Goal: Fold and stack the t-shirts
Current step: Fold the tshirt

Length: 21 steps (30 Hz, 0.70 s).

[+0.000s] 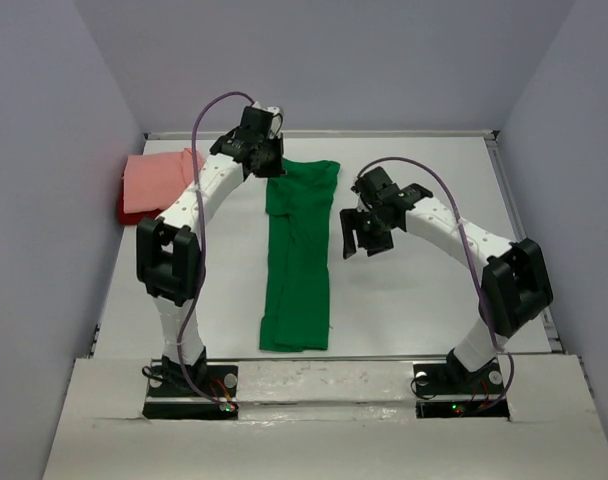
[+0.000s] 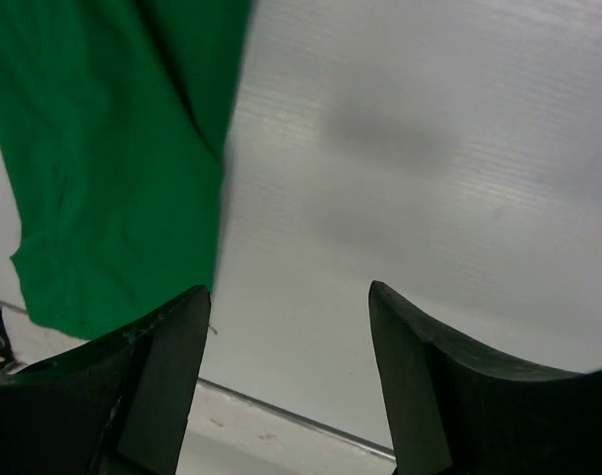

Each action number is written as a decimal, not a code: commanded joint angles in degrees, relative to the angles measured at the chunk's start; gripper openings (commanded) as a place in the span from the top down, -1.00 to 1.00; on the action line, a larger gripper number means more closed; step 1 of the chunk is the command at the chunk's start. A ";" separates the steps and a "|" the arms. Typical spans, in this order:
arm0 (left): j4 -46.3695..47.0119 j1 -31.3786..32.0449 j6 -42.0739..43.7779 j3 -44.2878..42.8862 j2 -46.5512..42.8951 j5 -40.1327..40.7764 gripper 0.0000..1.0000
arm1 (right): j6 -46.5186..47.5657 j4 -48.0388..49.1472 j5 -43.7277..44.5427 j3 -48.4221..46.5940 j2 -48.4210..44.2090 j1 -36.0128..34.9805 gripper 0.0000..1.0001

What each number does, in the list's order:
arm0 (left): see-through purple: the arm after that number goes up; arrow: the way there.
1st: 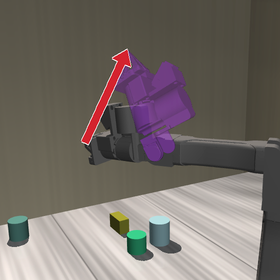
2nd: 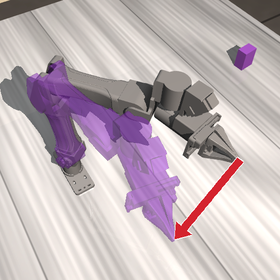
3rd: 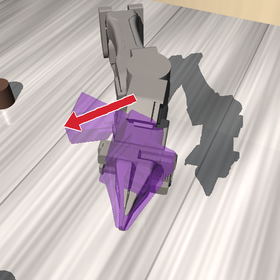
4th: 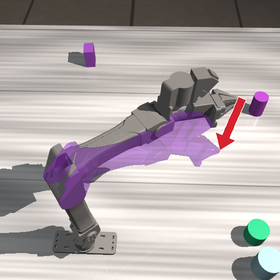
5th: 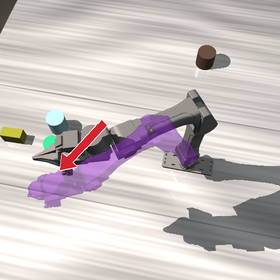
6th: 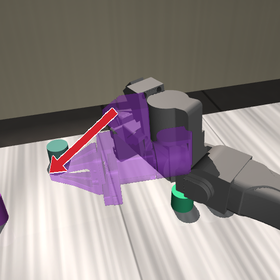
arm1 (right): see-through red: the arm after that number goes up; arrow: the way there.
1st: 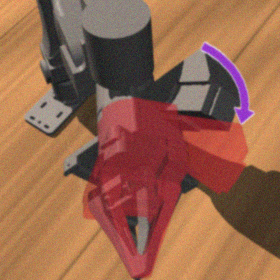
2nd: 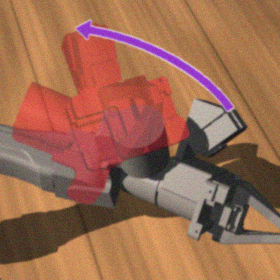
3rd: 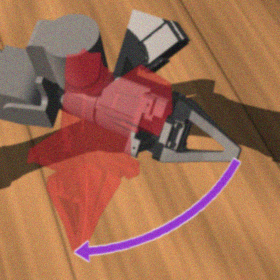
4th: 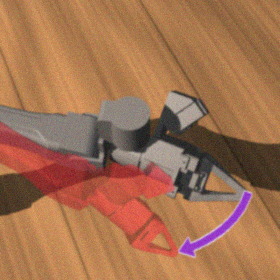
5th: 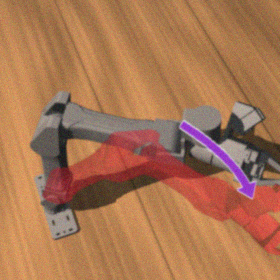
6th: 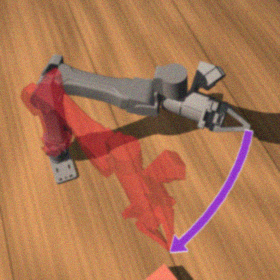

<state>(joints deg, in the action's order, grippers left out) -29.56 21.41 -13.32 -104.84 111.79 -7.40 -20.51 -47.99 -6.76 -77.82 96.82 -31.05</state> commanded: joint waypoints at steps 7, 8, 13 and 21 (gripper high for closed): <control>-7.89 3.73 -10.67 29.49 -21.50 12.94 1.00 | -7.08 5.97 -10.46 11.89 -13.58 -7.09 -0.07; -7.27 3.73 -11.28 31.52 -23.09 12.50 1.00 | -7.26 6.24 -10.81 12.60 -13.32 -7.62 0.94; -8.23 3.73 -14.01 37.86 -27.85 9.95 1.00 | -8.84 5.89 -7.65 11.82 -7.44 -13.86 1.00; -9.55 4.61 -14.80 44.00 -32.50 2.58 1.00 | -13.67 9.14 -8.70 12.60 -6.90 -18.35 0.09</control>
<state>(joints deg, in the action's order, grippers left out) -38.13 25.71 -26.87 -64.18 84.01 0.08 -31.29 -42.87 -15.18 -65.17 91.88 -48.34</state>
